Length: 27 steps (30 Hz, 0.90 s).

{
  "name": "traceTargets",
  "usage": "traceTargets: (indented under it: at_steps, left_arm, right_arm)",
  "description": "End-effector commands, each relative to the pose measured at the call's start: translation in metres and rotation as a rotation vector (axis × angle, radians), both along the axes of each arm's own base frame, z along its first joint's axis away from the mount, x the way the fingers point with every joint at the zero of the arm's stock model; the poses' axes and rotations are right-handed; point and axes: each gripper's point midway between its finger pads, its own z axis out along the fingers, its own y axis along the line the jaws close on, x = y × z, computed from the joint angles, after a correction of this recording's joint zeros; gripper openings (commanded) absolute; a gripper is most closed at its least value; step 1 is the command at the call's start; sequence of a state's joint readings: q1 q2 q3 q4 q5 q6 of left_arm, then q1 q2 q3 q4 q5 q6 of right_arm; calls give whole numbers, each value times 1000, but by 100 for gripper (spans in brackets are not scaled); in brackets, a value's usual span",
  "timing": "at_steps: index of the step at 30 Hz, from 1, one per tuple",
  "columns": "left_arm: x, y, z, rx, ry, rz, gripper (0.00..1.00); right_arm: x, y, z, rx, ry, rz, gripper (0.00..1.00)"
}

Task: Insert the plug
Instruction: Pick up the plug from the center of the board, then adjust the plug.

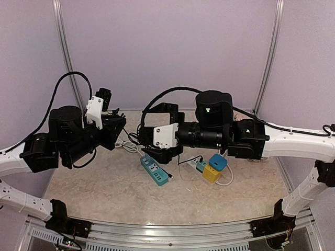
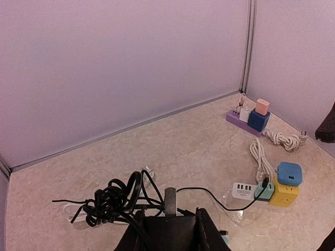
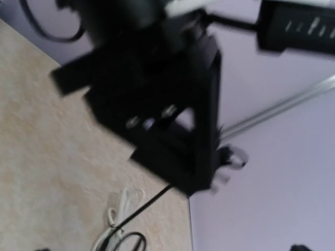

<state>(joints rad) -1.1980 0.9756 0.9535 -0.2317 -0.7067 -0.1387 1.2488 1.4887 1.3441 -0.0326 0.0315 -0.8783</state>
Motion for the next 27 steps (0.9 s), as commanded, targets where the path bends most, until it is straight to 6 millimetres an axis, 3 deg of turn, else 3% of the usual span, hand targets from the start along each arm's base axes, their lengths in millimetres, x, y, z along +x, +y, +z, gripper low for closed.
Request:
traceTargets:
  at_steps: [1, 4, 8, 12, 16, 18, 22, 25, 27]
  left_arm:
    - [23, -6, 47, -104, -48, -87, 0]
    - [41, -15, 53, -139, -12, -122, 0]
    - [63, -34, 54, -180, 23, -185, 0]
    - [90, -32, 67, -345, 60, -194, 0]
    - [119, -27, 87, -609, 65, -195, 0]
    - [132, -28, 101, -694, 50, -199, 0]
    - [163, -40, 106, -740, 44, -187, 0]
    - [172, -50, 113, -775, 47, -262, 0]
    - [173, -65, 112, -719, 62, -344, 0]
  right_arm:
    - [20, -3, -4, -8, 13, 42, 100]
    - [43, -13, 4, 55, 88, 46, 100]
    - [85, -26, 30, 162, 284, 3, 100]
    - [114, -22, 25, 193, 412, -68, 100]
    - [145, -20, 25, 358, 570, -104, 100]
    - [160, -19, 30, 437, 609, -109, 100]
    - [184, -9, 36, 530, 634, -128, 100]
    - [199, -8, 40, 579, 646, -132, 100]
    - [198, -12, 36, 545, 607, -83, 100]
